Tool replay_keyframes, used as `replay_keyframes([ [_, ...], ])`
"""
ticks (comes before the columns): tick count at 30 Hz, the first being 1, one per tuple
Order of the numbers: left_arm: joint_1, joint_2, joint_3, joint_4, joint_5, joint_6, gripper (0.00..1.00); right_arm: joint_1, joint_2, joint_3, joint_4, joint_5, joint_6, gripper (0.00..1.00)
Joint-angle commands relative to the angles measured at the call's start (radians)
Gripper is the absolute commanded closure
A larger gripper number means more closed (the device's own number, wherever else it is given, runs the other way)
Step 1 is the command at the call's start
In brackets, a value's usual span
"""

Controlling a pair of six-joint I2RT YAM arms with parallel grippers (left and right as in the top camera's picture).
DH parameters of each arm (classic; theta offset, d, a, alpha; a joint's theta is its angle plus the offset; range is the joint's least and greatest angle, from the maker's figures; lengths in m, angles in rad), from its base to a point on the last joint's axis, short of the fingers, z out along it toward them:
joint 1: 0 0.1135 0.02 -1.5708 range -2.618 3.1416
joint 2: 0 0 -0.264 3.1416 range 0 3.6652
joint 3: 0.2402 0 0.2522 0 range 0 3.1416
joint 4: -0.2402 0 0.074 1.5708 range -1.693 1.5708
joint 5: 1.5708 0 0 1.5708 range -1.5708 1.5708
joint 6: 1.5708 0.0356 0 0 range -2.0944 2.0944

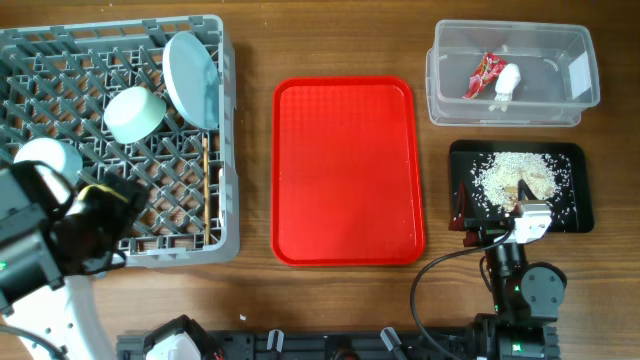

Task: Sort waste into correct bins and load items into the dishwasher rack

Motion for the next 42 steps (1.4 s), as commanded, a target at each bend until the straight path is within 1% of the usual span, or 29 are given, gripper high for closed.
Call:
replay_keyframes([
  [1, -0.124, -0.078, -0.117, 0.116, -0.001, 0.089, 0.00, -0.006, -0.008, -0.002, 0.000, 0.021, -0.013, 0.00],
  [5, -0.250, -0.190, -0.320, 0.355, -0.001, 0.089, 0.00, -0.006, -0.008, -0.002, 0.000, 0.021, -0.013, 0.00],
  [10, -0.323, -0.292, -0.519, 0.559, 0.000, 0.089, 0.00, -0.006, -0.008, -0.002, 0.001, 0.021, -0.013, 0.00],
  [13, -0.359, -0.355, -0.611, 0.651, 0.003, 0.090, 0.00, -0.006, -0.008, -0.002, 0.000, 0.021, -0.013, 0.00],
  [17, -0.378, -0.424, -0.679, 0.735, 0.003, 0.100, 0.00, -0.006, -0.008, -0.002, 0.000, 0.021, -0.013, 0.00],
  [20, -0.397, -0.496, -0.724, 0.789, 0.034, 0.165, 0.00, -0.006, -0.008, -0.002, 0.000, 0.021, -0.013, 0.00],
  [24, -0.443, -0.621, -0.778, 0.834, 0.035, 0.222, 0.00, -0.006, -0.008, -0.002, 0.000, 0.021, -0.013, 0.00],
  [29, -0.476, -0.737, -0.818, 0.853, 0.033, 0.224, 0.00, -0.006, -0.008, -0.002, 0.000, 0.021, -0.013, 0.00],
  [32, -0.501, -0.801, -0.867, 0.954, 0.033, 0.225, 0.00, -0.006, -0.008, -0.002, 0.000, 0.021, -0.013, 0.00],
  [42, -0.522, -0.960, -1.059, 1.165, 0.033, 0.224, 0.00, -0.006, -0.008, -0.002, 0.000, 0.021, -0.013, 0.00],
])
